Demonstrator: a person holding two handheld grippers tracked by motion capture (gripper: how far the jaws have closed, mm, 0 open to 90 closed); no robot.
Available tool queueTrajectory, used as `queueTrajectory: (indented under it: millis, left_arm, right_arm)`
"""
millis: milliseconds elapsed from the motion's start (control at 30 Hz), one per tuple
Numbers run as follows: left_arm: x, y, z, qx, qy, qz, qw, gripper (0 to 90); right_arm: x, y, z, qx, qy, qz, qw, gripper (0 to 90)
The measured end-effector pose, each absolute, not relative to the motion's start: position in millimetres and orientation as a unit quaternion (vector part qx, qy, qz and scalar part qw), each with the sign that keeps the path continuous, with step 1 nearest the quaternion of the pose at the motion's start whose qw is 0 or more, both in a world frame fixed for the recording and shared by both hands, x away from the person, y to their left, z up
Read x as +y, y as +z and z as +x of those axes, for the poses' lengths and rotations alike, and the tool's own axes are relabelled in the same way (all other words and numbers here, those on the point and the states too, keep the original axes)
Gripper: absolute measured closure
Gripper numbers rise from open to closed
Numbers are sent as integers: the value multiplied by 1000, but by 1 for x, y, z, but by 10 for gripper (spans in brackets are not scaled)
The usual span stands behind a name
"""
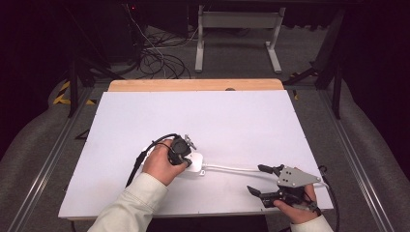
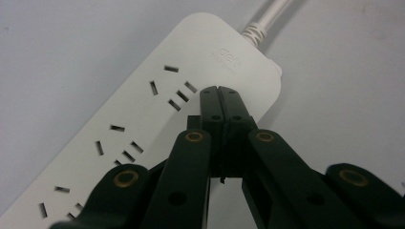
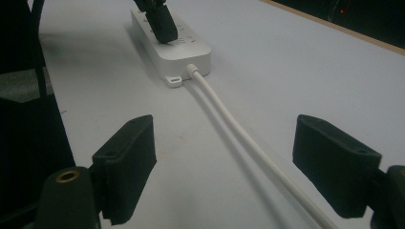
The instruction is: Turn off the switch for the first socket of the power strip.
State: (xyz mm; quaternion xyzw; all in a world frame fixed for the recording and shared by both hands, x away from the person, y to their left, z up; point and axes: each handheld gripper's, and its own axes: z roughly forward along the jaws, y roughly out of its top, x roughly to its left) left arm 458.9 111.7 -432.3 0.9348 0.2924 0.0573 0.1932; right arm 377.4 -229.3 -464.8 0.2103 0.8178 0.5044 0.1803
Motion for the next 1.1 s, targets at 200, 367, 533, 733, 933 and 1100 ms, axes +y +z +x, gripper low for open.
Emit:
queueTrajectory:
  millis: [200, 367, 533, 733, 933, 1100]
  left_arm:
    - [111, -432, 458, 293, 62, 935, 192, 900]
    - [111, -433, 457, 293, 65, 935, 191, 900]
    - [111, -434, 454, 297, 74, 932, 193, 900]
    - [117, -426, 454, 302, 71, 927, 211, 900]
    - [126, -408, 448, 306, 77, 918, 242, 900]
    - [128, -398, 443, 299, 80, 914, 262, 900]
  right_arm:
    - [-229, -465, 377, 818, 504, 210, 180, 226]
    - [-229, -465, 377, 819, 503, 210, 179, 226]
    - [-229, -465, 377, 819, 504, 210, 178, 226]
    - [-228, -465, 377, 816, 507, 210, 179, 226]
    - [-229, -465, 378, 816, 507, 211, 180, 226]
    - [-229, -465, 378, 815, 508, 212, 180, 226]
